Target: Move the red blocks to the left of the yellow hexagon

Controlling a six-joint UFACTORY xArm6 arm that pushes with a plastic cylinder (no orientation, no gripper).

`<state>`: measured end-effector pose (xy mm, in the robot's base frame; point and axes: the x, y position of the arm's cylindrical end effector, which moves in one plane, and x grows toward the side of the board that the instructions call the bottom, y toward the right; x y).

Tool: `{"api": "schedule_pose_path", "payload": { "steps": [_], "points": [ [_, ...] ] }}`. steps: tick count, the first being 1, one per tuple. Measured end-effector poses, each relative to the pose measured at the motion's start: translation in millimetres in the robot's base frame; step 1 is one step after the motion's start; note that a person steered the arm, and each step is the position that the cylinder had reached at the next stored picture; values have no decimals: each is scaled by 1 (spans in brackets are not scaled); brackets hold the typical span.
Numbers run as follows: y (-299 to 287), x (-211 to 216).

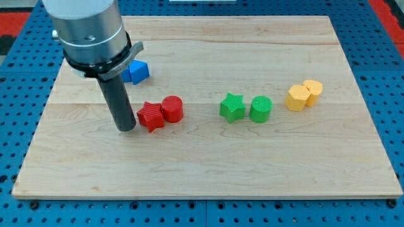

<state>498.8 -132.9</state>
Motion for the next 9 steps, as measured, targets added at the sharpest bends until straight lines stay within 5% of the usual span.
{"api": "schedule_pose_path", "payload": {
  "steps": [1,3,6,9],
  "points": [
    [31,-5],
    [148,-87],
    [84,-112],
    [154,-140]
  ]
}}
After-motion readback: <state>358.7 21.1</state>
